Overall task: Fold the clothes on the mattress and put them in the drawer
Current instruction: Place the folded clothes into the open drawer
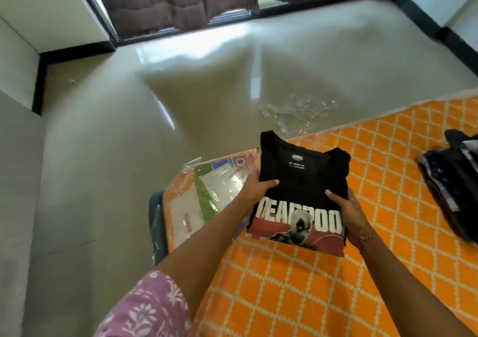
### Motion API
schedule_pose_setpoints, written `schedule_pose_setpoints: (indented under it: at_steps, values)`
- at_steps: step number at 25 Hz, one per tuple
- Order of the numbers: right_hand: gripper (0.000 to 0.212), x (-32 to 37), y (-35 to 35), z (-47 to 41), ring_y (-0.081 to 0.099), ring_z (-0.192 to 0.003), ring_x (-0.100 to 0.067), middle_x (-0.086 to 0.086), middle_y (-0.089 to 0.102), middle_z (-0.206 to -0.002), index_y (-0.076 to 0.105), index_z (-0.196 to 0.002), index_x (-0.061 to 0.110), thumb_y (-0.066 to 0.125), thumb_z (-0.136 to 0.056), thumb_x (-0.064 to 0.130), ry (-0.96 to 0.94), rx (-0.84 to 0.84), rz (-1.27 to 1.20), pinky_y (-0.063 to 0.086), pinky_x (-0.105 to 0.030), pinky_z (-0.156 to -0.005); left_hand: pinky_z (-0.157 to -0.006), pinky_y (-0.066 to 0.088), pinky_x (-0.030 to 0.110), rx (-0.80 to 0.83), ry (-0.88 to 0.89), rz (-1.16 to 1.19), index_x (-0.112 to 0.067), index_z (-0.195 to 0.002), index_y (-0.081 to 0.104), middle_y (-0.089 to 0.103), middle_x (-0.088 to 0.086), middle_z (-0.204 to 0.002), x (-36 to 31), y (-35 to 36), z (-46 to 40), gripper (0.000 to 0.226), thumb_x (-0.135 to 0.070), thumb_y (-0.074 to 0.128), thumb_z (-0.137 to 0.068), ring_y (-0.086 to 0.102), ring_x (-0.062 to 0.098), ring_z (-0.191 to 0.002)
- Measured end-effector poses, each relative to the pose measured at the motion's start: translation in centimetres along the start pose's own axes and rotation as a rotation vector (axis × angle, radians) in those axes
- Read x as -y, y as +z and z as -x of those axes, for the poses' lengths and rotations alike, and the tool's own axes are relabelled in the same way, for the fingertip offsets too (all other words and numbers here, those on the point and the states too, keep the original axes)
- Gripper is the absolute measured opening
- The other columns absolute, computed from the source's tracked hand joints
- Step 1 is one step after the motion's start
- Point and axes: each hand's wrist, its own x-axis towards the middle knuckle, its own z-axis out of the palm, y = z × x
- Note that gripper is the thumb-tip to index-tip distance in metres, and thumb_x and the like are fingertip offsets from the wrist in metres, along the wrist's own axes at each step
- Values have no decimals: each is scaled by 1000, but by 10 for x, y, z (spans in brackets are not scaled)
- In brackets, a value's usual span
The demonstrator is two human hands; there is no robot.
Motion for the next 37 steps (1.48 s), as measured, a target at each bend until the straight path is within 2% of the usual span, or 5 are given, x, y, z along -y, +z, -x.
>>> schedule_pose_setpoints:
  at_steps: [8, 17, 26, 33, 37]
  values:
    - [34, 84, 149, 71, 70, -77, -20, -8, 66, -107, 54, -118, 23, 59, -89, 6, -152, 226, 154, 58, -33, -63, -75, 57, 34, -225, 56, 262, -6, -118, 56, 66, 16, -110, -72, -146, 120, 33, -6, 65, -86, 67, 30, -92]
    - [32, 127, 518, 219, 64, -54, -20, -17, 62, -84, 54, -113, 10, 47, -85, -3, -299, 795, 575, 51, -25, -47, -62, 56, 30, -721, 224, 666, -16, -100, 54, 66, 9, -92, -83, -440, 346, 14, -8, 58, -90, 66, 23, -77]
    - [40, -95, 842, 370, 59, -94, -30, -18, 60, -113, 51, -121, 13, 62, -83, 7, -515, 1222, 1166, 51, -38, -82, -78, 53, 36, -1302, 30, 923, -16, -107, 57, 66, 10, -102, 136, -655, 473, 21, -4, 57, -90, 64, 27, -89]
    - [56, -247, 912, 387, 47, -125, -32, -17, 47, -140, 36, -143, 16, 47, -90, 0, -496, 1348, 1340, 38, -38, -105, -93, 50, 43, -1441, -224, 1078, -5, -133, 47, 59, 20, -124, 273, -724, 461, 45, -11, 61, -90, 60, 35, -107]
    - [56, -257, 901, 374, 39, -133, -33, -14, 36, -149, 24, -149, 18, 41, -97, 8, -647, 1331, 1489, 36, -45, -109, -110, 31, 46, -1495, -564, 636, -9, -151, 10, 22, 21, -153, 269, -719, 445, 82, -18, 63, -90, 29, 36, -139]
